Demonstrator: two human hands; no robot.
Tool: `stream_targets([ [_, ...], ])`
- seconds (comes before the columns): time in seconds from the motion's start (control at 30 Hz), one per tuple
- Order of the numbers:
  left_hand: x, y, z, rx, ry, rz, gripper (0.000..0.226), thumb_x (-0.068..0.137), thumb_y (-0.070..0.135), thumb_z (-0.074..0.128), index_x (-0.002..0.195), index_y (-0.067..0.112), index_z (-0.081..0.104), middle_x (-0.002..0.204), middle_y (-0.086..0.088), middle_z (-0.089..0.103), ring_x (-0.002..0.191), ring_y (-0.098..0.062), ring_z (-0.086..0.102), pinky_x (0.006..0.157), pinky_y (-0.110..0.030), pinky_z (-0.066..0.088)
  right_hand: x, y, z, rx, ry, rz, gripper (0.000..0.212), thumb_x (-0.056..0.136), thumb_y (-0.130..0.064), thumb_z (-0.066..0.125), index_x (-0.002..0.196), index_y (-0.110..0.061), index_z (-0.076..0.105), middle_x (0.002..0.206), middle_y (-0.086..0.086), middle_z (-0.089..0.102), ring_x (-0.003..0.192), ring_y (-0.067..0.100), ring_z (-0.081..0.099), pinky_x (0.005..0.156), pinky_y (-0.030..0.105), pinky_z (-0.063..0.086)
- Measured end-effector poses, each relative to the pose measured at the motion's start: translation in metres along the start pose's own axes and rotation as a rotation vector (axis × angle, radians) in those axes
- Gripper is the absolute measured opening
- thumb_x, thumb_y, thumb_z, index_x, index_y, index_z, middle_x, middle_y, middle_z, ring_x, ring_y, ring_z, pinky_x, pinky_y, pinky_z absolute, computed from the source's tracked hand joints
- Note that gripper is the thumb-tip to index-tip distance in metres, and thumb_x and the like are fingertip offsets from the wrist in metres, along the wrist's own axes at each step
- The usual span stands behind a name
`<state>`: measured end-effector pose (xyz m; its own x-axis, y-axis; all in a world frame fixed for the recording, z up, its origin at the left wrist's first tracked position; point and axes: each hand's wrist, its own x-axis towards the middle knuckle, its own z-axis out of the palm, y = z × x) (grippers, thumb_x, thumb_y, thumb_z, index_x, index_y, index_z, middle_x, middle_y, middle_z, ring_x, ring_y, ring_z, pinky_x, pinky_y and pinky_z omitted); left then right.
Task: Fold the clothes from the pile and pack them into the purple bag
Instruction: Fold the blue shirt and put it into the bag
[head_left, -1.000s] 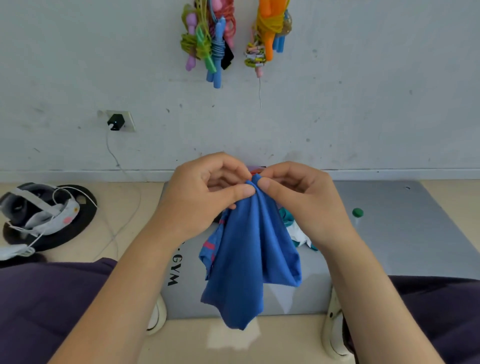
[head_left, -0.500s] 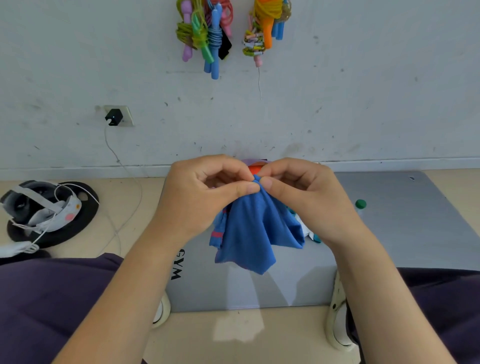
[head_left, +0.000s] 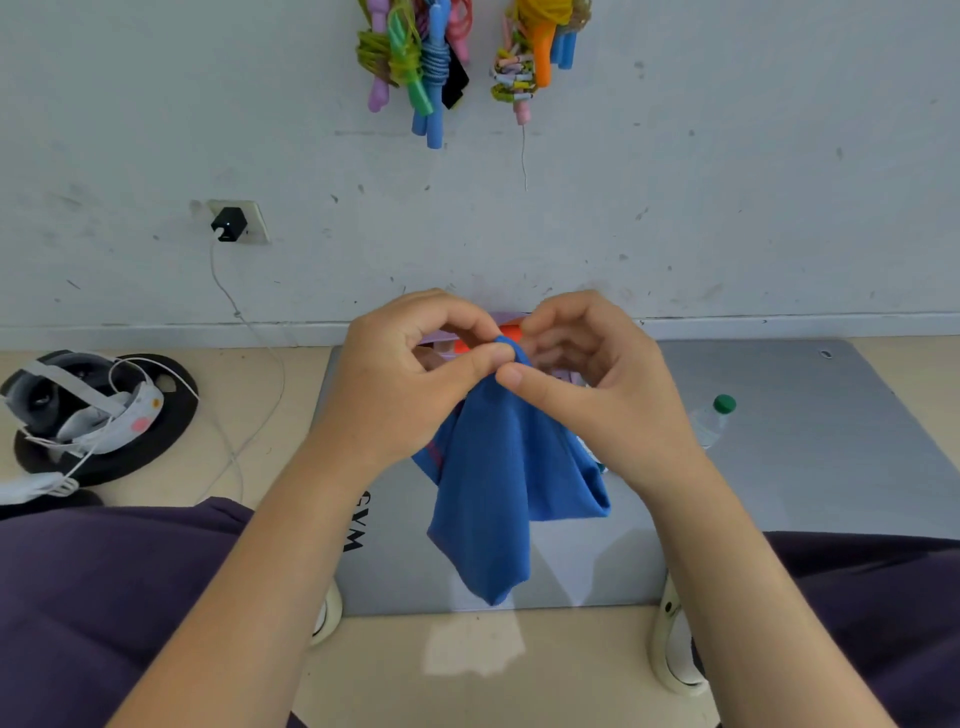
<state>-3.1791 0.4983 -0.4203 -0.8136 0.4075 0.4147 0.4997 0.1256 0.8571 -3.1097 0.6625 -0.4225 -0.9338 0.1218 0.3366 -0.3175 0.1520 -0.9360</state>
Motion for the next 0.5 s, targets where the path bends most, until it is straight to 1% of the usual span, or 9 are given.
stream_targets([
  [0.07,0.0,-0.002,0.0,-0.022,-0.017,-0.016,0.009,0.08,0.025,0.073,0.081,0.033,0.069,0.082,0.014,0.068,0.071,-0.01,0.065,0.071,-0.037,0.054,-0.001,0.004,0.004,-0.072,0.038,-0.077,0.026,0.079,-0.011,0.078,0.089,-0.024,0.058,0.087,-0.014,0.069,0.085,0.01,0.067,0.078,0.019,0.05],
  [0.17,0.0,-0.005,-0.002,-0.068,-0.024,-0.056,0.011,0.08,0.023,0.072,0.079,0.033,0.069,0.083,0.013,0.068,0.069,-0.007,0.063,0.065,-0.031,0.052,0.0,0.011,0.003,-0.233,0.048,-0.091,0.022,0.08,-0.013,0.077,0.084,-0.027,0.061,0.084,-0.015,0.066,0.083,0.006,0.063,0.078,0.016,0.046],
  [0.27,0.001,-0.009,-0.006,-0.117,-0.005,-0.073,0.008,0.081,0.022,0.072,0.081,0.029,0.07,0.086,0.007,0.071,0.072,-0.009,0.065,0.063,-0.024,0.051,0.001,0.018,0.002,-0.263,0.014,-0.076,0.021,0.08,-0.01,0.076,0.085,-0.026,0.064,0.083,-0.02,0.065,0.078,0.0,0.059,0.074,0.008,0.042],
  [0.33,0.003,-0.013,-0.008,-0.14,0.011,-0.081,0.005,0.082,0.021,0.072,0.082,0.027,0.071,0.087,0.002,0.072,0.071,-0.011,0.064,0.06,-0.022,0.051,0.002,0.026,-0.001,-0.315,-0.044,-0.058,0.017,0.08,-0.012,0.076,0.088,-0.024,0.066,0.084,-0.019,0.065,0.076,0.0,0.057,0.07,0.009,0.041],
  [0.37,0.004,-0.017,-0.01,-0.158,0.023,-0.09,0.006,0.081,0.021,0.072,0.082,0.027,0.071,0.088,0.0,0.071,0.066,-0.012,0.061,0.056,-0.022,0.05,0.003,0.033,-0.005,-0.368,-0.088,-0.021,0.016,0.08,-0.015,0.076,0.089,-0.024,0.067,0.086,-0.017,0.066,0.075,0.004,0.056,0.068,0.012,0.042],
  [0.4,0.005,-0.021,-0.011,-0.178,0.037,-0.104,0.007,0.081,0.021,0.072,0.082,0.027,0.071,0.088,-0.001,0.071,0.061,-0.015,0.057,0.052,-0.023,0.048,0.004,0.041,-0.009,-0.433,-0.135,0.044,0.015,0.08,-0.018,0.076,0.09,-0.025,0.068,0.086,-0.013,0.067,0.075,0.008,0.056,0.069,0.018,0.044],
  [0.43,0.006,-0.025,-0.012,-0.198,0.052,-0.122,0.007,0.08,0.021,0.072,0.081,0.028,0.071,0.089,-0.002,0.07,0.055,-0.018,0.052,0.049,-0.024,0.046,0.005,0.05,-0.015,-0.493,-0.171,0.132,0.013,0.08,-0.02,0.076,0.088,-0.026,0.069,0.086,-0.01,0.068,0.078,0.013,0.057,0.073,0.024,0.046],
  [0.5,0.008,-0.036,-0.016,-0.246,0.086,-0.163,0.005,0.079,0.021,0.071,0.083,0.025,0.071,0.09,-0.002,0.07,0.052,-0.022,0.046,0.047,-0.024,0.043,0.005,0.068,-0.03,-0.541,-0.188,0.302,0.007,0.08,-0.018,0.076,0.082,-0.022,0.071,0.083,-0.006,0.068,0.081,0.016,0.06,0.077,0.028,0.049],
])
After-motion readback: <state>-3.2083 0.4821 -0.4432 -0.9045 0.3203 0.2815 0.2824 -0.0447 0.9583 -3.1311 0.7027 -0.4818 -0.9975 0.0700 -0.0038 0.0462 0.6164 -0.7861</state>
